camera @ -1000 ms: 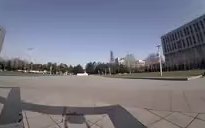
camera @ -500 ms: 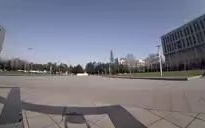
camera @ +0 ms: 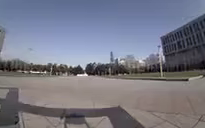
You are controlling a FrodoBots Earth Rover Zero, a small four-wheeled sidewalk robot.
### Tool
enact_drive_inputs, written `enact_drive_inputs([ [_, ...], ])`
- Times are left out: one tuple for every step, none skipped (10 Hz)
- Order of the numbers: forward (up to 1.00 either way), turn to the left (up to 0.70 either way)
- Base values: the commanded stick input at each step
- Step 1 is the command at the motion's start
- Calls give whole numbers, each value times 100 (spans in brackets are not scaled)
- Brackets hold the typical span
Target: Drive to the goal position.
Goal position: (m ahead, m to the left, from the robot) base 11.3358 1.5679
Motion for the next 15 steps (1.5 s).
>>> enact_drive_inputs([
  [100, 43],
  [100, 43],
  [100, 43],
  [100, 43],
  [100, 43],
  [100, 43],
  [100, 43],
  [100, 43],
  [100, 43],
  [100, 42],
  [100, 3],
  [100, 3],
  [100, 3],
  [100, 3],
  [100, 3],
])
